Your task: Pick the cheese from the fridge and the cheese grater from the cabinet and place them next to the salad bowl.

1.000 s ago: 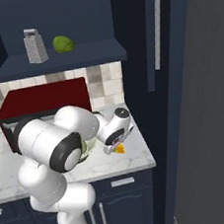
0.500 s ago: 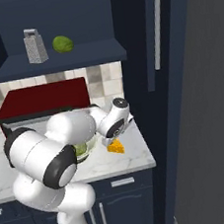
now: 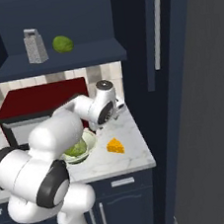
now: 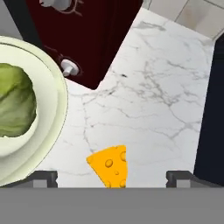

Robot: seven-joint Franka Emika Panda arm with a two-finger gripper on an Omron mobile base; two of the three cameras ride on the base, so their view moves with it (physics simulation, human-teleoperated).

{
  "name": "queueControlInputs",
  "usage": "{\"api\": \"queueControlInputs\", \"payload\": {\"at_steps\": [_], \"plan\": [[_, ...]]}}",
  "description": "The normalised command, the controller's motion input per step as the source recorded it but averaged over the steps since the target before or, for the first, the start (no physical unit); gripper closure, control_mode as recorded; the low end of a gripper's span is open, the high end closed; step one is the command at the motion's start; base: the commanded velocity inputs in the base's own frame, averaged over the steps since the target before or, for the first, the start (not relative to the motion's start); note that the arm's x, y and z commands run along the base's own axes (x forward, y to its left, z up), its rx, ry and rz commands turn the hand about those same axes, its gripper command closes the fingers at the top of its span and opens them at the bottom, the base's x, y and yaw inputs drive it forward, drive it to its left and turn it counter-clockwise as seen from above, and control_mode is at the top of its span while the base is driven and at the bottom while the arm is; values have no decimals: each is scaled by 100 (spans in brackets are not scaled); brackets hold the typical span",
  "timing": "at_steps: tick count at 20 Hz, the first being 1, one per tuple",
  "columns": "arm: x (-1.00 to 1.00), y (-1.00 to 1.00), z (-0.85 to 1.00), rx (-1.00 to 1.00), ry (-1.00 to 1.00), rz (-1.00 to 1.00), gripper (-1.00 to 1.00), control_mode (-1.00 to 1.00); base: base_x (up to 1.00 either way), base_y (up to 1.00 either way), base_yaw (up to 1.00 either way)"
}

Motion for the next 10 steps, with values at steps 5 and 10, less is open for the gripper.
{"api": "queueControlInputs", "payload": {"at_steps": [5, 10], "plan": [[-3, 8, 68, 10, -1, -33, -100, -100, 0, 0, 0], [-7, 5, 79, 15, -5, -32, -100, -100, 0, 0, 0]]}}
